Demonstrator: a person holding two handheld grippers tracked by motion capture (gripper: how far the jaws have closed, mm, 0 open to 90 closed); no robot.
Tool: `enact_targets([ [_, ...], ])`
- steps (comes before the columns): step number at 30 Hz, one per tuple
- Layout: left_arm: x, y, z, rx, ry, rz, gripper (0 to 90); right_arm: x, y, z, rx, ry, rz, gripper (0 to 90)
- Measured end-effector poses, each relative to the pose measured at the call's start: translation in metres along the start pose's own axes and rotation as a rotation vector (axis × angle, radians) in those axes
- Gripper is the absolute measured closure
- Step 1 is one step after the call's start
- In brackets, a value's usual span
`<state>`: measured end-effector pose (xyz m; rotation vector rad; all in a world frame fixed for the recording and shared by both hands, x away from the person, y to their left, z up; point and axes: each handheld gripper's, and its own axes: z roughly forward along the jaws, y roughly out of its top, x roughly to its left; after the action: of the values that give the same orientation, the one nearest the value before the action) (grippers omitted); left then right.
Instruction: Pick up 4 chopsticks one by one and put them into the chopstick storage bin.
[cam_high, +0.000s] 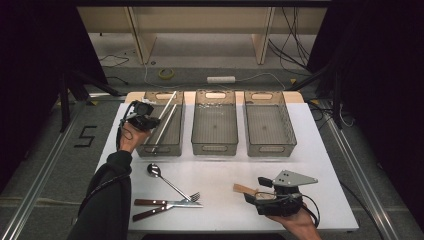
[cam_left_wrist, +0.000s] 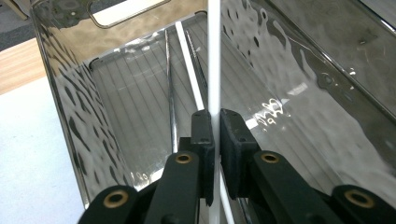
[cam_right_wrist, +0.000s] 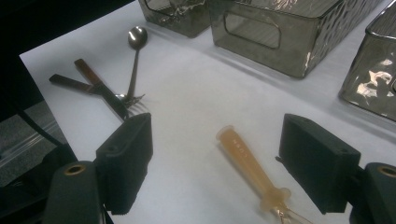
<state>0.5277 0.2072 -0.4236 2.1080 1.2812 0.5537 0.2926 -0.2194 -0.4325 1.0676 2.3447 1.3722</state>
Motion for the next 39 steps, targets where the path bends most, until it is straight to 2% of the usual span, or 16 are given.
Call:
enact_targets([
  [2, 0.0, 0.0, -0.001, 0.001, 0.001, 0.0, 82.3, 0.0, 0.0, 0.0, -0.001, 0.0, -0.001, 26.7],
  [6, -0.002, 0.001, -0.006, -0.005, 0.002, 0.001, 72.6, 0.0, 0.0, 0.0, 0.002, 0.0, -0.001, 26.7],
  [12, -0.014, 0.002, -0.023, -0.016, -0.033, 0.038, 61.4, 0.0, 0.0, 0.0, 0.001, -0.001, -0.001, 26.7],
  [14, -0.018, 0.001, -0.029, -0.015, -0.047, 0.033, 55.5, 0.0, 0.0, 0.0, 0.002, -0.002, -0.002, 26.7],
  [17, -0.025, -0.002, -0.037, -0.018, -0.063, 0.052, 48.7, 0.0, 0.0, 0.0, 0.001, -0.003, -0.003, 26.7],
  [19, -0.027, -0.005, -0.042, -0.031, -0.078, 0.041, 44.7, 0.0, 0.0, 0.0, 0.001, -0.003, -0.003, 26.7],
  [20, -0.028, -0.007, -0.044, -0.037, -0.088, 0.034, 43.5, 0.0, 0.0, 0.0, 0.002, -0.003, -0.002, 26.7],
  [22, -0.031, -0.008, -0.048, -0.015, -0.085, 0.058, 41.1, 0.0, 0.0, 0.0, 0.0, -0.004, -0.004, 26.7],
  [26, -0.037, -0.012, -0.059, -0.013, -0.092, 0.087, 38.3, 0.001, 0.0, -0.001, -0.002, -0.003, -0.009, 26.7],
  [31, -0.046, -0.014, -0.072, -0.009, -0.104, 0.11, 35.0, 0.001, 0.0, -0.001, -0.003, -0.003, -0.009, 26.7],
  [34, -0.049, -0.016, -0.076, 0.013, -0.103, 0.123, 32.5, 0.0, 0.0, -0.001, -0.002, -0.004, -0.007, 26.7],
  [39, -0.052, -0.023, -0.08, 0.046, -0.085, 0.107, 30.4, 0.001, 0.0, -0.001, 0.0, -0.005, -0.009, 26.7],
])
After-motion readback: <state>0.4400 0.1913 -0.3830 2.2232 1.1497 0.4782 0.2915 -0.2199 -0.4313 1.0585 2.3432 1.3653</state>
